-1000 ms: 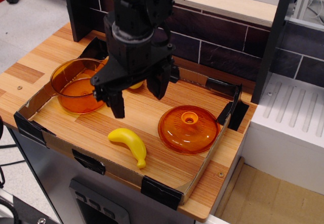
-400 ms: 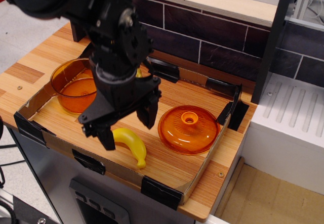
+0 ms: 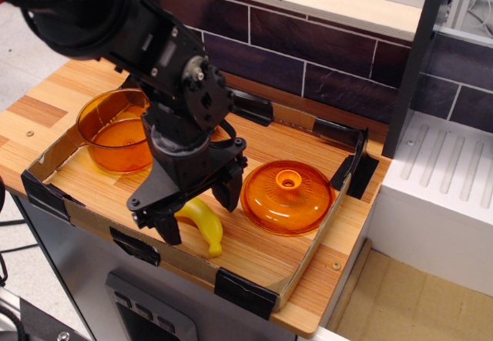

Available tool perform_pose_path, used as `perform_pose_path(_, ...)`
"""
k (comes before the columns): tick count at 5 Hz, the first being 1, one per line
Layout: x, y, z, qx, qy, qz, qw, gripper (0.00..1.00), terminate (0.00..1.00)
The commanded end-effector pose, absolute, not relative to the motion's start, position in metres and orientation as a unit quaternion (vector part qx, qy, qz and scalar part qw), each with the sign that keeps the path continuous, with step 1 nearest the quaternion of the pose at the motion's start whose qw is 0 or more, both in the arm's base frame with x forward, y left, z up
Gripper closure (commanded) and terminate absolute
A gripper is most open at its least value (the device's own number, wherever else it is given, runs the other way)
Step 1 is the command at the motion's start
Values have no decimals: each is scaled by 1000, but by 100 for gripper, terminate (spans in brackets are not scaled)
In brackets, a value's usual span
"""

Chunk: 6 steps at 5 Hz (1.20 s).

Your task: Put banana in pot

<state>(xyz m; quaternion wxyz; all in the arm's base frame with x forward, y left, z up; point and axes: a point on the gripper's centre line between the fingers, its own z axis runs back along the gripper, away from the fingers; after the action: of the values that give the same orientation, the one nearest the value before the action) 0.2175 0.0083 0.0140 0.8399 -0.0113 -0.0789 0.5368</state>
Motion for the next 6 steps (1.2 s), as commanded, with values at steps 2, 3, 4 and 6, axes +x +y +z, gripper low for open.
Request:
perform_pose_path(2, 224, 1, 2, 5, -74, 538, 840, 100, 0)
perform_pose_path(3, 227, 3, 7, -3, -73, 539, 839, 100, 0)
perform_pose_path(4, 232, 6, 19, -10, -75, 542, 837, 100, 0)
perform_pose_path(6, 251, 32, 86, -46, -83, 602, 793, 100, 0)
